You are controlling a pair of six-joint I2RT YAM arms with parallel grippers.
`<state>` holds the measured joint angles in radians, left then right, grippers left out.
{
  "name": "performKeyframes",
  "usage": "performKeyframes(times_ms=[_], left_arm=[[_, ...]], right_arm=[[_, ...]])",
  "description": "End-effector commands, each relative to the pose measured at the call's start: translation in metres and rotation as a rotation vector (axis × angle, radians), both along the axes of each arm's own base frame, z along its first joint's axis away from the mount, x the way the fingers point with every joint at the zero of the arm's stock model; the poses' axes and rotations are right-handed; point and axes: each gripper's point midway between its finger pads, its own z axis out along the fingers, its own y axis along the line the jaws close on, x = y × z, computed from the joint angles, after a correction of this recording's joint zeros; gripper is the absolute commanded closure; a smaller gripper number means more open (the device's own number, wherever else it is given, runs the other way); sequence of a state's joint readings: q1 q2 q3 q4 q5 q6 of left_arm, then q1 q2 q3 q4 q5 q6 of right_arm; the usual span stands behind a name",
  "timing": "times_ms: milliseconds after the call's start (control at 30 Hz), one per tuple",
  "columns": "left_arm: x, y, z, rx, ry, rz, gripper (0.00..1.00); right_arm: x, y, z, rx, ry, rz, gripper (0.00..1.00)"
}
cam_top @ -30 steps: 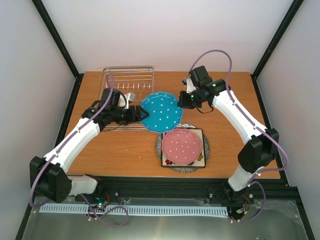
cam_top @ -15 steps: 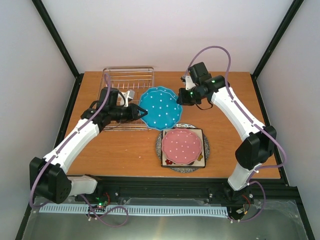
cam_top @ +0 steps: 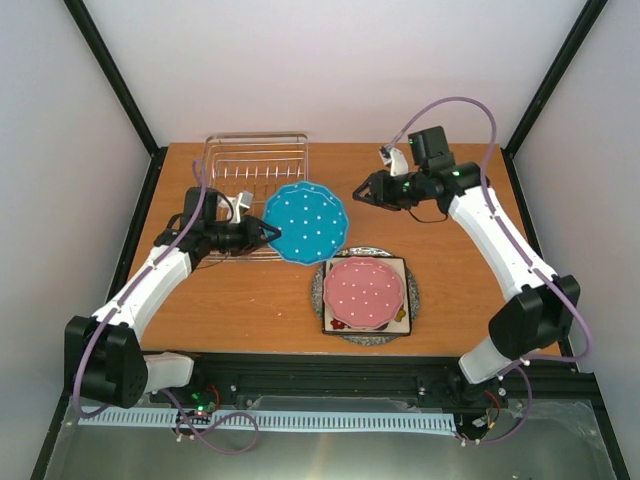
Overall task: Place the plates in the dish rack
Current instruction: Pick up the plate at the center of the board.
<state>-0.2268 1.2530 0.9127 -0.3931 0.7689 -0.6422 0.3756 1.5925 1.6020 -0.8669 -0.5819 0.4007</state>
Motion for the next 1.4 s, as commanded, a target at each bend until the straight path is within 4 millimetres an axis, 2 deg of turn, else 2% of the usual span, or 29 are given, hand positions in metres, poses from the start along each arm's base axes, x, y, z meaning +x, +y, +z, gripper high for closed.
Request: performKeyframes(times_ms=[0,233,367,533,667,1000,1233,1367], left_arm=[[-0.005,-0.015,0.059,-0.193,-0.162,-0.13,0.92],[-0.012,-0.024,0.079,-0.295,-0.173,-0.204,0.92],[-0.014,-0.024,0.088,-0.314,-0.181,-0.216,0.92],[-0.014,-0.024,0.09,-0.319,-0.179,-0.219,0.92],[-0.013,-0.025,0.089,-0.32,-0.178,-0.217,0.92],[-0.004,-0.028,0.086,-0.343,-0.168,-0.221,0.92],[0.003,-0.029,0.081,-0.34,-0.162,-0.214,0.93],[0.007,-0.029,0.079,-0.335,-0.161,-0.211,0.93]], right_arm=[[-0.015,0.007,0.031,0.2,-0.04,0.1,0.61],[-0.029,0.016,0.019,0.294,-0.003,0.197,0.52],[-0.026,0.013,0.013,0.299,-0.001,0.191,0.51],[-0.021,0.006,0.013,0.31,0.001,0.172,0.52],[-0.02,0.008,0.011,0.333,0.018,0.165,0.6],[-0.019,0.015,0.005,0.371,0.054,0.169,0.61],[-0.015,0.024,0.007,0.382,0.069,0.174,0.89],[-0.016,0.034,0.007,0.379,0.08,0.195,0.96]])
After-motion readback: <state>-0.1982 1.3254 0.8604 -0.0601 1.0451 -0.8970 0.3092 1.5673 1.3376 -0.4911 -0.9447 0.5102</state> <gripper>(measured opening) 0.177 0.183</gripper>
